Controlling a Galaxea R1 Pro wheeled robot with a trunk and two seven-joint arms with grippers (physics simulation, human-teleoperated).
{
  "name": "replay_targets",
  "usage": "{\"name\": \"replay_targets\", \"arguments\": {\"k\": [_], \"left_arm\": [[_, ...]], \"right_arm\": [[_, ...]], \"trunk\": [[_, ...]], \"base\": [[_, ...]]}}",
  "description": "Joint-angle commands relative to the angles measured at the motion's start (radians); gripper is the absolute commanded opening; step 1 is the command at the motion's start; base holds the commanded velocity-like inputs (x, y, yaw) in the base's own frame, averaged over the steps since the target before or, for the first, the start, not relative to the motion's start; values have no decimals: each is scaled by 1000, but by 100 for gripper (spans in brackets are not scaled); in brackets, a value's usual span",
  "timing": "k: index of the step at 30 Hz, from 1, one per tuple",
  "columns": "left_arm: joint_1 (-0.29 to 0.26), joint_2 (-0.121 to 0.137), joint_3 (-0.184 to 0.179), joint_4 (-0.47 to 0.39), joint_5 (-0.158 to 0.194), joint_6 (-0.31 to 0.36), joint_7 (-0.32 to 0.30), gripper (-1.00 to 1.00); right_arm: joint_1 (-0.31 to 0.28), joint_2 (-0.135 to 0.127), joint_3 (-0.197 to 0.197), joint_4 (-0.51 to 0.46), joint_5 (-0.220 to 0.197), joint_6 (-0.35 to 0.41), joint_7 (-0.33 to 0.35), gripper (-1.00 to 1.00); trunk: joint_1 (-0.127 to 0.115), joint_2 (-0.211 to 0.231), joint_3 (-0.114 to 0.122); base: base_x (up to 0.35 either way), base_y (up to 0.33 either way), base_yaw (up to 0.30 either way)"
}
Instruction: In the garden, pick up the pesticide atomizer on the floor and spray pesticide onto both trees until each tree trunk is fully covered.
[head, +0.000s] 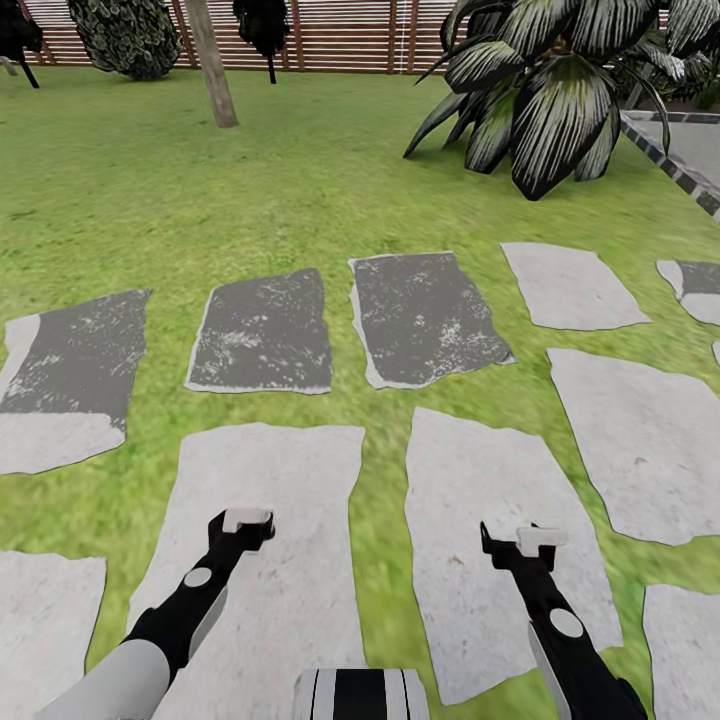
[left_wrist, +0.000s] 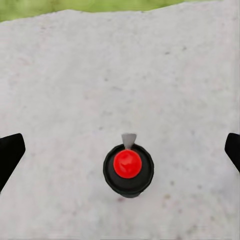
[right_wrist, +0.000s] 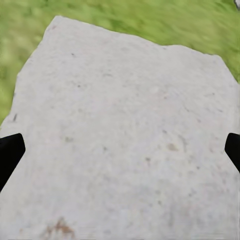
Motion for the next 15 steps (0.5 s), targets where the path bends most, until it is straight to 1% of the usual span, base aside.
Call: {"name": "replay_targets", "arguments": {"k": [1,3,4,7,10,12,14,15], "left_arm": [[0,0,0,-1,0,0,0,100],[-1,-1,0,-8,0,-1,0,100],[-1,-1,0,-16,0,-1,0,100],[0,-1,0,-38,0,-1,0,100],[0,-2,0,-46,1,-3,0,100],[0,-2,2,-49,1,-19,0,100],[1,-2,3,-49,1,-42,0,100],[2,-2,4,-49,1,-55,0,100]], "right_arm": [[-1,-1,0,-14,0,1,0,100],[-1,-2,1,-68,2,16,-1,100],[-2,-2,1,-100,2,36,-1,100],[-9,-2,1,-198,1,145,0,100],[-15,-3,1,-255,0,228,2,100],[-16,-1,1,-284,0,259,2,100],[-17,0,3,-298,0,270,2,100],[-17,1,3,-303,0,274,2,100]], "trunk": [[0,0,0],[0,0,0],[0,0,0],[0,0,0],[0,0,0],[0,0,0],[0,0,0],[0,0,-4]], "base": [[0,0,0],[0,0,0],[0,0,0],[0,0,0],[0,0,0],[0,0,0],[0,0,0],[0,0,0]]}}
